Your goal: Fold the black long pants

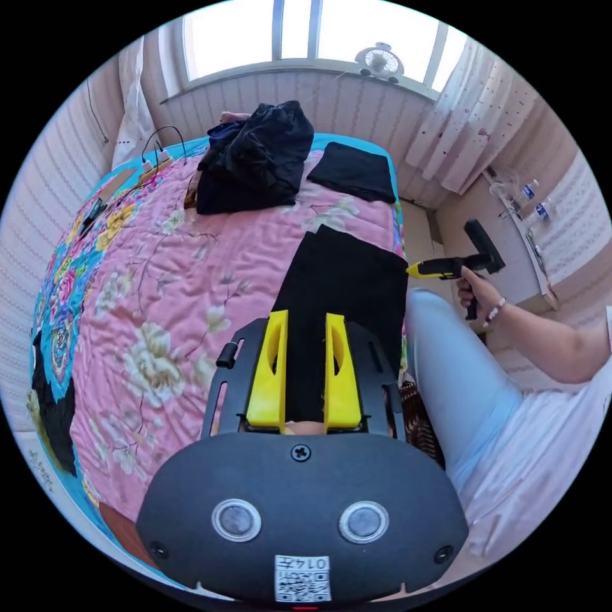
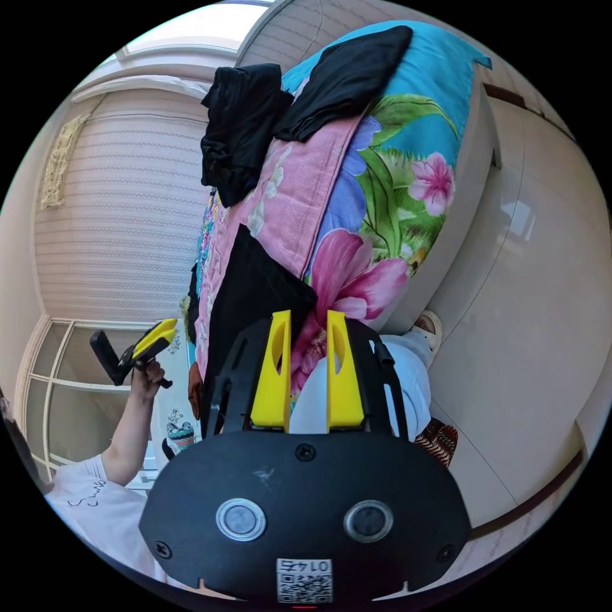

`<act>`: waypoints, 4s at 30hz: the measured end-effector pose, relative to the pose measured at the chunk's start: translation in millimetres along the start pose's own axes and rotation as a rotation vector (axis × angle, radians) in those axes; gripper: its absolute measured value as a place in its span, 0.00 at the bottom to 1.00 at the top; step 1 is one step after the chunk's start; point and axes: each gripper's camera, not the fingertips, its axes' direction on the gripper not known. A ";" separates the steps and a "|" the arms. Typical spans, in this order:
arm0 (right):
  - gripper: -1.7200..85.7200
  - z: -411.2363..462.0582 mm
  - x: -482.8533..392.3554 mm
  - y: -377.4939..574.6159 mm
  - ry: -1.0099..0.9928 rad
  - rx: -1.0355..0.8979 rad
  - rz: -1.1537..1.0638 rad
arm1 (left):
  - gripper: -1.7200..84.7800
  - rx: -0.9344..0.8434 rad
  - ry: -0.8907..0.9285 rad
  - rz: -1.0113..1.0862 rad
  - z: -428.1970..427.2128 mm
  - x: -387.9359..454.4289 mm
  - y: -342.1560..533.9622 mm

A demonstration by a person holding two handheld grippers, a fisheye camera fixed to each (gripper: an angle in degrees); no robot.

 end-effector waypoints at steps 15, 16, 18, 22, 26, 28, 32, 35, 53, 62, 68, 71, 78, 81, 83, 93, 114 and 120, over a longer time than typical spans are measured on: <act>0.12 2.7 22.4 -9.5 -0.058 -0.081 -0.031 | 0.01 -0.153 -0.006 -0.176 85.1 -50.2 -78.0; 0.12 0.5 23.9 -8.6 -0.060 -0.072 -0.031 | 0.01 -0.160 -0.014 -0.178 88.7 -53.1 -81.0; 0.12 -1.5 25.9 -8.3 -0.065 -0.072 -0.032 | 0.01 -0.188 -0.037 -0.195 99.4 -59.1 -87.0; 0.12 -9.1 29.7 -7.0 -0.073 -0.062 -0.036 | 0.01 -0.210 0.000 -0.282 125.1 -72.8 -101.1; 0.12 -21.6 30.8 -4.2 -0.059 -0.044 -0.068 | 0.02 -0.215 0.011 -0.254 124.1 -77.4 -114.1; 0.12 -28.4 29.6 -3.0 -0.039 -0.028 -0.092 | 0.03 -0.212 0.013 -0.254 113.8 -83.9 -119.1; 0.12 -39.3 26.2 -5.4 0.007 0.016 -0.150 | 0.05 -0.133 -0.107 -0.203 90.0 -88.6 -138.9; 0.13 -34.1 23.8 -12.3 0.031 -0.006 -0.176 | 0.05 -0.053 -0.045 -0.167 94.8 -85.5 -171.3; 0.04 -54.6 58.7 -20.1 -0.171 0.009 -0.161 | 0.03 -0.203 0.074 0.051 222.9 -41.1 -275.3; 0.03 -68.0 54.1 -24.7 -0.239 0.023 -0.184 | 0.03 -0.223 0.096 0.102 220.0 -42.8 -277.9; 0.03 -61.6 46.1 -24.8 -0.215 0.022 -0.182 | 0.05 -0.184 0.068 0.153 204.0 -36.4 -261.4; 0.03 -56.9 42.1 -22.8 -0.207 0.026 -0.169 | 0.07 -0.235 0.055 0.154 213.2 -34.2 -252.0; 0.03 -46.7 27.6 -19.1 -0.237 0.034 -0.147 | 0.03 -0.239 0.053 0.159 206.8 -30.6 -230.9; 0.03 -40.5 7.0 -20.0 -0.202 0.030 -0.173 | 0.01 -0.232 0.012 0.219 187.2 -24.9 -222.7; 0.03 -36.7 -4.8 -24.4 -0.237 0.046 -0.166 | 0.01 -0.244 0.004 0.219 180.5 -27.8 -219.8; 0.03 -12.1 -57.5 -49.0 -0.053 0.059 -0.128 | 0.08 -0.279 0.057 0.165 194.4 -45.3 -199.7; 0.02 281.1 -467.0 81.2 0.190 -0.467 -0.957 | 0.01 0.015 -0.226 -0.848 -84.1 -48.7 426.2; 0.02 462.2 -589.3 170.4 0.409 -0.690 -1.213 | 0.01 -0.005 -0.276 -0.895 -69.1 -66.0 474.2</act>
